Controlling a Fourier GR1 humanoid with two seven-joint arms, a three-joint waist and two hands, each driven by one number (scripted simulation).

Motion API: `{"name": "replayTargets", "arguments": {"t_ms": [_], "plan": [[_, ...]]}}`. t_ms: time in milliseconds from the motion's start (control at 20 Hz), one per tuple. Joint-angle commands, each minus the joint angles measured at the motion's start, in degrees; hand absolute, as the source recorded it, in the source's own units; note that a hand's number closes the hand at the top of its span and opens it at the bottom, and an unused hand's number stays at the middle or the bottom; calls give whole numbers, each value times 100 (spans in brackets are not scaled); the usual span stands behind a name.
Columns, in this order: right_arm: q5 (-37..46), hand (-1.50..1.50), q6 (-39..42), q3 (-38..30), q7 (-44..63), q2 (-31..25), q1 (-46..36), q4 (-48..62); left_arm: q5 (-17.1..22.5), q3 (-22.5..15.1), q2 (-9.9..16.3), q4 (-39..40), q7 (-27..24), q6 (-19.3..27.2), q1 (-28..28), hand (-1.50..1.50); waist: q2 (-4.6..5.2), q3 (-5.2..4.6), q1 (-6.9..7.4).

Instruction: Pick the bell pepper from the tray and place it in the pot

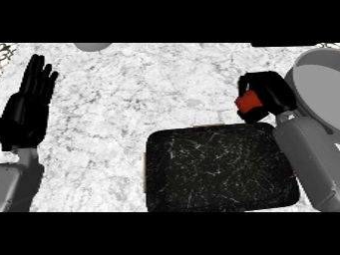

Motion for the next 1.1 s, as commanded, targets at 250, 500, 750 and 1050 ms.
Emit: {"name": "replayTargets", "arguments": {"t_ms": [250,500,750,1050], "plan": [[1461,150,-1937,-1137,4136,-137,-1198,414,11,-142,-63,3,-44,-132,-7,0,14,-17,313],[2858,150,-2208,-1163,6279,-187,-1851,881,62,-124,-26,43,-8,-228,-117,0,40,8,411],[3614,150,-1813,-1088,7317,-57,-2095,1190,-122,-147,-143,162,-148,-104,-135,0,13,30,277],[3100,150,-1618,-1603,6668,-708,-1291,879,23,-40,-92,-273,71,-216,266,0,-26,35,208]]}}
